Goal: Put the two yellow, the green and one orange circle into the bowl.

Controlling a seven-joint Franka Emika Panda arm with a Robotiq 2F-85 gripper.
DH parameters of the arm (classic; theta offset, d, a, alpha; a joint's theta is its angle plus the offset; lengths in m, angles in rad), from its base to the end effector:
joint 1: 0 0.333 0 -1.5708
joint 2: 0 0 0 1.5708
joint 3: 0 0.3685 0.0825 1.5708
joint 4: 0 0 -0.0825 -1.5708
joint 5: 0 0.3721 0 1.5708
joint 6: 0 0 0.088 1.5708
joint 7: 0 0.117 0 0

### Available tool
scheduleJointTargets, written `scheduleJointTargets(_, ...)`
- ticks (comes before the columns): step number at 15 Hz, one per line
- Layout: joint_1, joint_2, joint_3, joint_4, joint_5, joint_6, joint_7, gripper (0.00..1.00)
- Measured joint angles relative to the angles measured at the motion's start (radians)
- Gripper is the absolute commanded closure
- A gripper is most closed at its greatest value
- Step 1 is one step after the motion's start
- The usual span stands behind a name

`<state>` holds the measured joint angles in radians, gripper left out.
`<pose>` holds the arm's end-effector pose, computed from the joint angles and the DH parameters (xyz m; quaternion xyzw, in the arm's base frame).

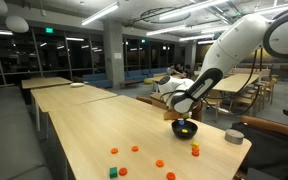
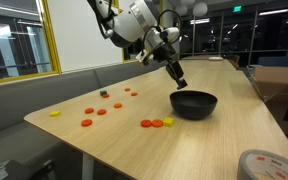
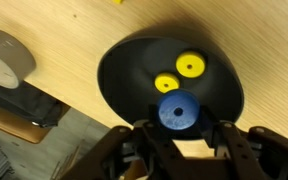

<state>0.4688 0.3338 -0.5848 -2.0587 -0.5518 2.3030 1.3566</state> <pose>0.5893 -0.0653 0.3497 0.8260 -0.4847 0.1411 0.2508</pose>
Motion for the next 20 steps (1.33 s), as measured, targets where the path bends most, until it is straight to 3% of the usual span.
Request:
scheduleJointTargets(2,-0.073,-0.019,0.098,0.0,0.001,-0.084,0.029,0.81)
scheduleJointTargets(5,-0.193,-0.025,0.215,-0.003,0.001,-0.097,0.046,0.81)
scheduleJointTargets(9,-0.3,-0.024,0.279,-0.006,-0.003,-0.088,0.075,0.81)
scheduleJointTargets(10,-0.317,-0.024,0.285,-0.007,-0.009,-0.083,0.086,0.31)
scheduleJointTargets(11,-0.332,-0.023,0.291,-0.007,-0.014,-0.076,0.096,0.31)
scheduleJointTargets(15,-0.381,-0.016,0.323,-0.013,-0.015,0.034,0.091,0.02)
scheduleJointTargets(20,-0.402,-0.015,0.353,-0.033,-0.019,0.263,-0.016,0.0)
